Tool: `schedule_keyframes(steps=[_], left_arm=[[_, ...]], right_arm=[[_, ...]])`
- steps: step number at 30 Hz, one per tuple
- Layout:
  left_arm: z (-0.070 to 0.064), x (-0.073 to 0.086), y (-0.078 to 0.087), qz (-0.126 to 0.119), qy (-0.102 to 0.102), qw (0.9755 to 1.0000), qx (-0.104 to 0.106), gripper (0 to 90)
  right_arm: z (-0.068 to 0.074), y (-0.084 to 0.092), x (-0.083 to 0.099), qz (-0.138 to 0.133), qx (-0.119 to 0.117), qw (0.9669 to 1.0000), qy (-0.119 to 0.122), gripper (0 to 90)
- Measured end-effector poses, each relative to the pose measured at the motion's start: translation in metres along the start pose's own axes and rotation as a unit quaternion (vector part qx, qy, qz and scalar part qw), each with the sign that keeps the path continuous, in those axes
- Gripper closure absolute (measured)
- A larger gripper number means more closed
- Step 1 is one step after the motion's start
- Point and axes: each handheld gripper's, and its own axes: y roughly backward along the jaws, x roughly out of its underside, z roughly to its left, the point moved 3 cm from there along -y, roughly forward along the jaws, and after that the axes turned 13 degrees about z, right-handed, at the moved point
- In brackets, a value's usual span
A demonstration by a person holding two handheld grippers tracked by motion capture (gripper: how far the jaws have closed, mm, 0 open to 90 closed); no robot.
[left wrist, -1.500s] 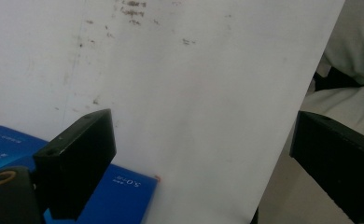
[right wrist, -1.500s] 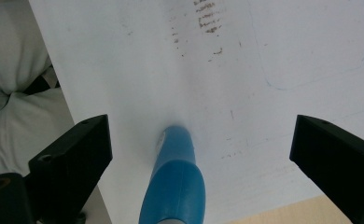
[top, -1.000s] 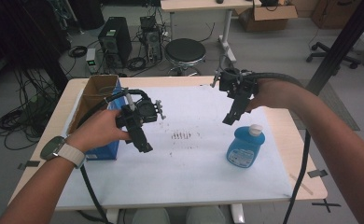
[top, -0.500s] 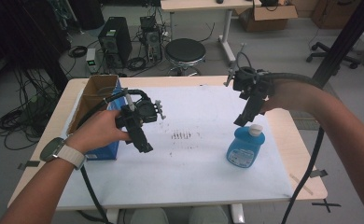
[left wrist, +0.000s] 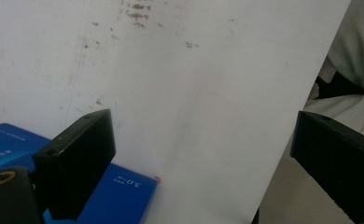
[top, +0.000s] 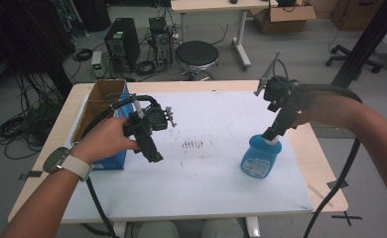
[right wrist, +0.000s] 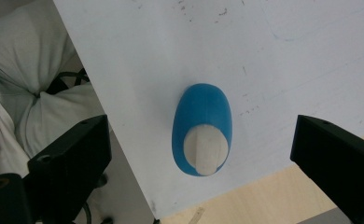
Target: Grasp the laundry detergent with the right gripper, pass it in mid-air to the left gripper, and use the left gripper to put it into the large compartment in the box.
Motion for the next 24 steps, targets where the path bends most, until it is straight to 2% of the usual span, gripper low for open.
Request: schedule_keyframes(steps=[24], left_arm=[[-0.003, -0.004, -0.002, 0.002, 0.003, 1.0, 0.0, 7.3]], right_arm=[[0.004, -0.01, 0.041, -0.036, -0.013, 0.9991, -0.019, 4.8]])
